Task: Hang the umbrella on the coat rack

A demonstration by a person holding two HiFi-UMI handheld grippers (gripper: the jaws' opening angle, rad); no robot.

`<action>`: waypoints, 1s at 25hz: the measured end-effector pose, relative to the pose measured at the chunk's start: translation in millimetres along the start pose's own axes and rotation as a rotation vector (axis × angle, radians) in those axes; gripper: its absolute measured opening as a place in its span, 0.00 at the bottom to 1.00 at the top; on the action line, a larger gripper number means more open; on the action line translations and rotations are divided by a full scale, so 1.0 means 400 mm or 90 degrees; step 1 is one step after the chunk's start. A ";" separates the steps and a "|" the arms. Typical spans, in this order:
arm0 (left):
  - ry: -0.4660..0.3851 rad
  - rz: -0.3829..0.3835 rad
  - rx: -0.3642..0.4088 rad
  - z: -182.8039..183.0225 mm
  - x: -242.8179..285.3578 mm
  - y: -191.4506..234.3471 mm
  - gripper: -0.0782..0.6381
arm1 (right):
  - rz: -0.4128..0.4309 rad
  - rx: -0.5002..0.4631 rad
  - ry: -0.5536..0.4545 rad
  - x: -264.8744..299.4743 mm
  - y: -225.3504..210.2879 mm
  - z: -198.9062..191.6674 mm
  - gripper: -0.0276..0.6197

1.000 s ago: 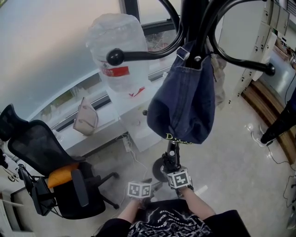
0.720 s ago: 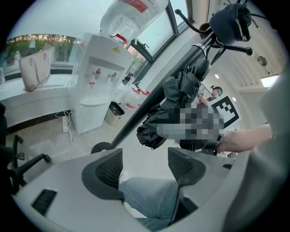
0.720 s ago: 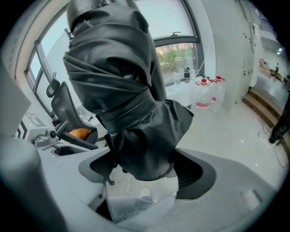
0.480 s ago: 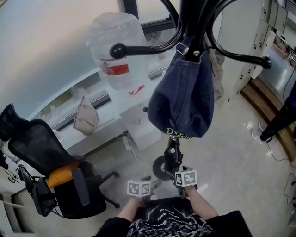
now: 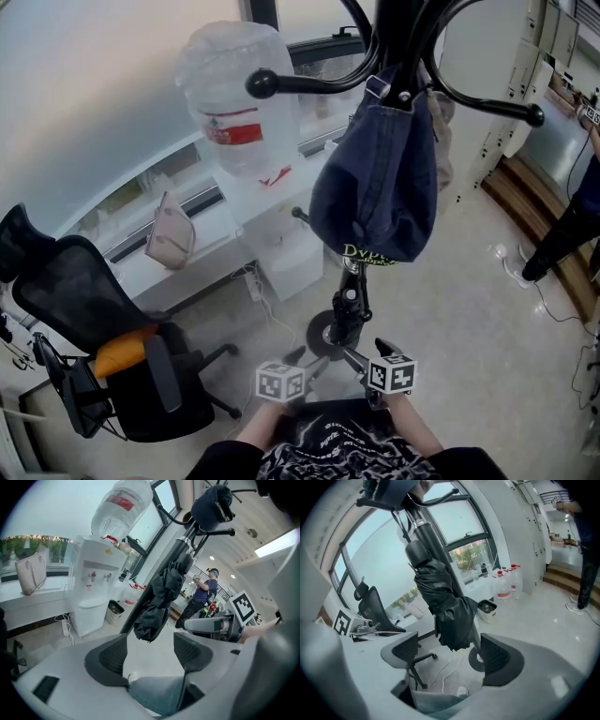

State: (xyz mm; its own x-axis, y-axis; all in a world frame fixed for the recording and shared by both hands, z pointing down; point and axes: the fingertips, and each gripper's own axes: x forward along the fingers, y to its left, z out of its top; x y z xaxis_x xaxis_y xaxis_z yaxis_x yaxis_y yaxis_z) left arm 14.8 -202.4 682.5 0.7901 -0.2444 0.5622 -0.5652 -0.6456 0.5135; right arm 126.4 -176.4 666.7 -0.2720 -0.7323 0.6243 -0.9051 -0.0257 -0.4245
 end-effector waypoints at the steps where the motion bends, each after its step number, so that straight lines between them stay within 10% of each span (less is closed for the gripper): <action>1: -0.019 -0.009 0.005 0.018 -0.010 -0.015 0.56 | 0.011 0.000 -0.023 -0.016 0.015 0.012 0.67; 8: -0.134 -0.064 0.050 0.125 -0.096 -0.135 0.51 | 0.054 -0.050 -0.144 -0.128 0.132 0.094 0.56; 12: -0.180 -0.075 0.092 0.168 -0.149 -0.191 0.31 | 0.059 -0.074 -0.184 -0.180 0.189 0.118 0.46; 25: -0.221 -0.113 0.110 0.183 -0.222 -0.255 0.13 | 0.036 -0.111 -0.232 -0.236 0.280 0.095 0.05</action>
State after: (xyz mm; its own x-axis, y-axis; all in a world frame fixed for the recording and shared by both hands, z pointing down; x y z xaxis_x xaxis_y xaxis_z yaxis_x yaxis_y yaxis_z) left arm 19.4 -167.7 532.8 0.9213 -0.3282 0.2084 -0.3883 -0.8040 0.4503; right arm 63.1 -135.9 535.2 -0.2175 -0.9231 0.3170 -0.9424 0.1141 -0.3145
